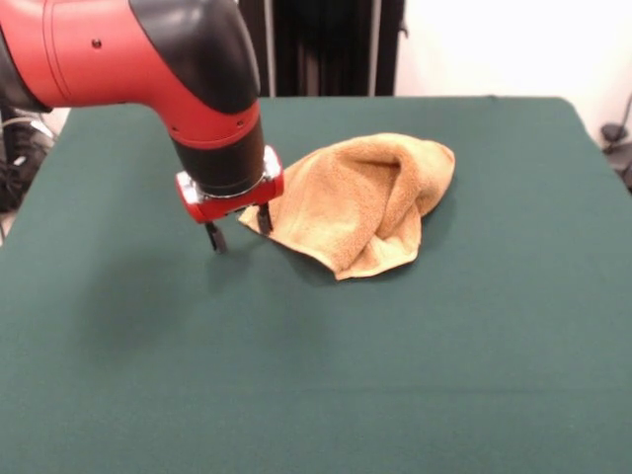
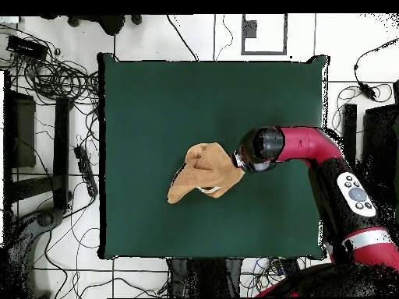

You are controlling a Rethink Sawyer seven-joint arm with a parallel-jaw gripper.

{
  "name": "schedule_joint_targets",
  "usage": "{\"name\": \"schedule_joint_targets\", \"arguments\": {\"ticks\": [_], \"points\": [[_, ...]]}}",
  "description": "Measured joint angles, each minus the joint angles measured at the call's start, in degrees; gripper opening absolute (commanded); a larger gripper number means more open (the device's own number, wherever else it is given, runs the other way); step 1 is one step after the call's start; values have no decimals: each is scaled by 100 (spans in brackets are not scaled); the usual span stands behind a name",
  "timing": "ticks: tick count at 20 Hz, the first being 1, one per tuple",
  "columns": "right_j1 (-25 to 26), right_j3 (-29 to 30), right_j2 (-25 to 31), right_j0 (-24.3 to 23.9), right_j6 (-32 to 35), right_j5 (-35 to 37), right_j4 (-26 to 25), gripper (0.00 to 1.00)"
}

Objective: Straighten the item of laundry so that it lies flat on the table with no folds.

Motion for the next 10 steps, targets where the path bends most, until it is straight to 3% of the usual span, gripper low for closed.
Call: {"name": "schedule_joint_targets", "arguments": {"ticks": [10], "points": [[-126,105,60,-4,0,-76,81,100]]}}
